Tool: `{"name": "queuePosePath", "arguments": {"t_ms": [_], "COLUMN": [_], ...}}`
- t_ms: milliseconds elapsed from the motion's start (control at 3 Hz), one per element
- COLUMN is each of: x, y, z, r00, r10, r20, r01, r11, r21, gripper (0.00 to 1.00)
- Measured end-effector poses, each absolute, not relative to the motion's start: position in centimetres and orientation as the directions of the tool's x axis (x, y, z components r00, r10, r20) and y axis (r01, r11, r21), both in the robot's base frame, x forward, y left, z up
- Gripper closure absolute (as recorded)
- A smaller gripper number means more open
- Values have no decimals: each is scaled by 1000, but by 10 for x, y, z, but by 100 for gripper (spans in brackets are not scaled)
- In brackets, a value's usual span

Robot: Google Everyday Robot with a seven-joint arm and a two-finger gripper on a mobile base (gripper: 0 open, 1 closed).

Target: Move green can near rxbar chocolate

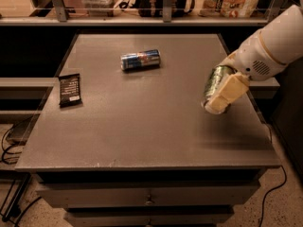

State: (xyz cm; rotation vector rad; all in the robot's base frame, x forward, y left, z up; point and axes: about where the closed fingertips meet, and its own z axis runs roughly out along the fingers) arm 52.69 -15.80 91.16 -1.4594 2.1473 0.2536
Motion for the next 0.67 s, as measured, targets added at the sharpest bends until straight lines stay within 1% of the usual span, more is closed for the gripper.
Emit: {"name": "queuePosePath", "arguments": {"t_ms": [333,667], "x": [541,541], "y": [-122,-121], "z": [956,956], "r00": [-209,-209], "r10": [-768,-767], "r20": [-606,-606], "r01": [-914,-915], "r11": [373,373], "r21": [-158,-157], "gripper": [100,100]}}
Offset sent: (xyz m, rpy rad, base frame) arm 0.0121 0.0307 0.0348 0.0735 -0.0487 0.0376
